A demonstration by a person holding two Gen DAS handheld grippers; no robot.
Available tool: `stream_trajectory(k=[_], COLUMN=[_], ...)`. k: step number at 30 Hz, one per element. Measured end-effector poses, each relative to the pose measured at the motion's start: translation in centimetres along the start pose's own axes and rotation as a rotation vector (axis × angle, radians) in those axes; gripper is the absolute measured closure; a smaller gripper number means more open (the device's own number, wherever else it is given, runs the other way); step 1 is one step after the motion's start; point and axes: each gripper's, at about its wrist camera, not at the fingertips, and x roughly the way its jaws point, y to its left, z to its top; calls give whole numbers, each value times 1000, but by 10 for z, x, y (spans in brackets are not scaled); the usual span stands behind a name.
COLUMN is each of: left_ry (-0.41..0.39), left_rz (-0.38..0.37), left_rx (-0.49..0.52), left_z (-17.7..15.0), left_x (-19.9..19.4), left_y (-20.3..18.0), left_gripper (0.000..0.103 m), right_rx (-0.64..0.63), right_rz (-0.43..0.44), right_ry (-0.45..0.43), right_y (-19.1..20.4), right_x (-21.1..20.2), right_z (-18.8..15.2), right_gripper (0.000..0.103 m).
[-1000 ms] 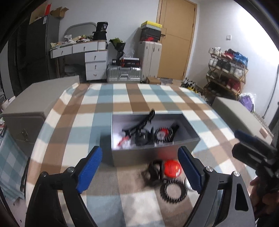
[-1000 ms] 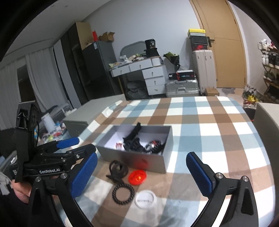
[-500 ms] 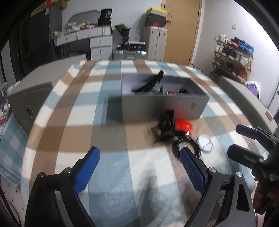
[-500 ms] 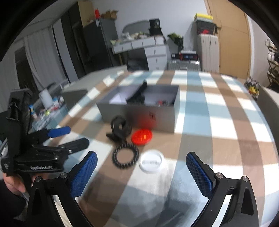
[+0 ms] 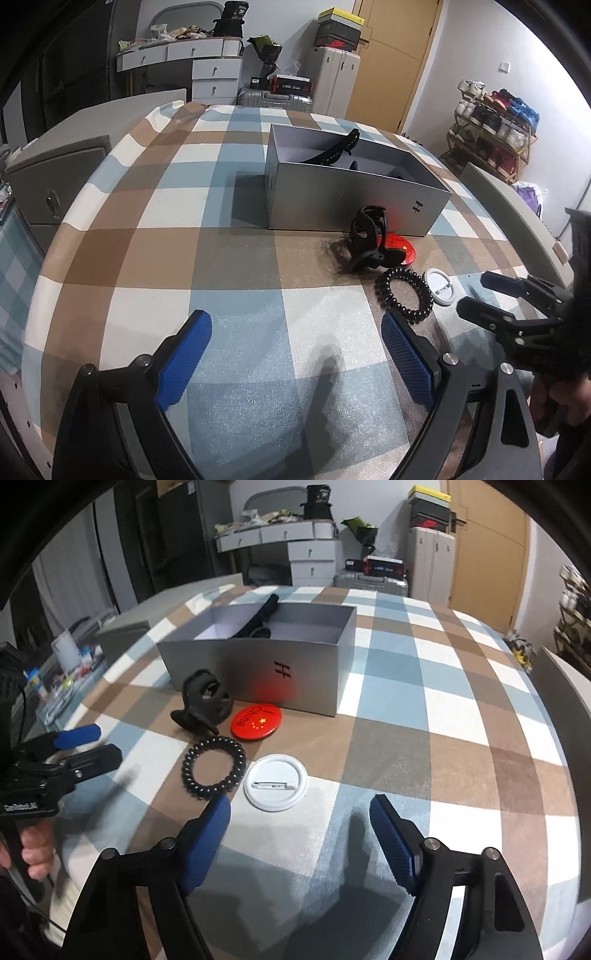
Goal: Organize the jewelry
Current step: 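Withdraw both tools from the box toward the remaining items, then grasp the white round badge with the right tool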
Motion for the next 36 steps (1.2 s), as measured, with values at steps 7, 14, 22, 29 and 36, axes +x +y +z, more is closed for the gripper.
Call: stream_trajectory(k=[7, 14, 22, 29, 36], left_ry=[13, 18, 2, -9, -40], left_rz=[-21, -25, -33, -141, -249], left_rx=[-2, -3, 32, 76, 183], left_z=[-4, -4, 1, 15, 37], left_x=[0, 0, -7, -11, -12], left_y=[2, 2, -8, -27, -65], left_gripper=[12, 12, 12, 13, 13], right_rx=[-51, -110, -136, -22, 92], right_rz=[-18, -11, -7, 54, 38], right_ry=[49, 31, -9, -58, -141], right_y=[7, 20, 23, 0, -35], right_x=[18, 20, 15, -6, -34], right_z=[6, 9, 4, -4, -15], right_gripper=[38, 59, 63, 63, 63])
